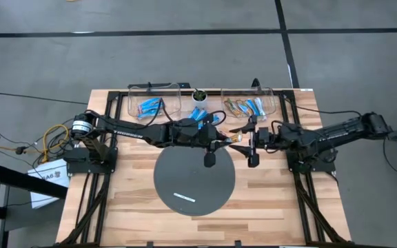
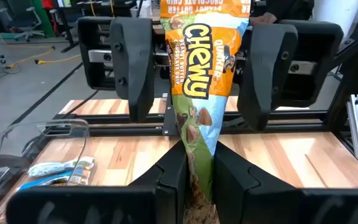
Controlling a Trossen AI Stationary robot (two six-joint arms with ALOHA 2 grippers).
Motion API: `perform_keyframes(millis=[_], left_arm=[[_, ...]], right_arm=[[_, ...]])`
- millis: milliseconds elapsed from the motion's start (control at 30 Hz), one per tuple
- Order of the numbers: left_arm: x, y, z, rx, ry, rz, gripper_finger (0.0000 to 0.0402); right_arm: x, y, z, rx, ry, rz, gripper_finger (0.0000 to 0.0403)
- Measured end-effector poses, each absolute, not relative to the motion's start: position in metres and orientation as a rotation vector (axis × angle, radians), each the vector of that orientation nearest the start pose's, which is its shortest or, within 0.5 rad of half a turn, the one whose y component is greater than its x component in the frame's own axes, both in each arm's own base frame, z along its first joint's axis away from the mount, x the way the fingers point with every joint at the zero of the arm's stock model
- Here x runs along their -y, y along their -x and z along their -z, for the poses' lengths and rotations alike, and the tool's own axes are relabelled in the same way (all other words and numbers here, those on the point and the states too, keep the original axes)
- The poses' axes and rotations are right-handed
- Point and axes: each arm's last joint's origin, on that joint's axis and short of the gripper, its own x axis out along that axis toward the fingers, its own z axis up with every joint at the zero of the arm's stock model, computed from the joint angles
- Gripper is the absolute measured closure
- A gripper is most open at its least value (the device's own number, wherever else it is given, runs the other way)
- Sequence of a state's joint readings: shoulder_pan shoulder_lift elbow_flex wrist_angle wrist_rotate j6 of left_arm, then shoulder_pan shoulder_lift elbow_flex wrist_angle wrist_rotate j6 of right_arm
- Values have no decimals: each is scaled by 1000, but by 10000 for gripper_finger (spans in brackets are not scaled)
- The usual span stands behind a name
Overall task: Pick and place Granola Bars by type
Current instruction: Put the yellow granola bar into the right transparent bin
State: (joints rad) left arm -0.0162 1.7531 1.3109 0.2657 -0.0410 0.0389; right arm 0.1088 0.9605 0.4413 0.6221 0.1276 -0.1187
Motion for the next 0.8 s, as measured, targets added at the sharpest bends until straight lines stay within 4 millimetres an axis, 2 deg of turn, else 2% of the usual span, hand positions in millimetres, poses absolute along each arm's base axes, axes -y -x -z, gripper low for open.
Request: perform_keyframes(millis=[167, 533, 667, 800], left_arm=[[5, -410, -294, -189, -47, -21, 350], [5, -410, -293, -209, -66, -19, 350], [5, -410, -293, -209, -66, -19, 350], [5, -410, -293, -209, -66, -18, 350]], right_arm=[[-20, -212, -261, 89, 114, 24, 181], [-20, -213, -263, 97, 120, 25, 312], [-20, -213, -263, 97, 120, 26, 333], [-20, -213, -263, 97, 122, 26, 335]])
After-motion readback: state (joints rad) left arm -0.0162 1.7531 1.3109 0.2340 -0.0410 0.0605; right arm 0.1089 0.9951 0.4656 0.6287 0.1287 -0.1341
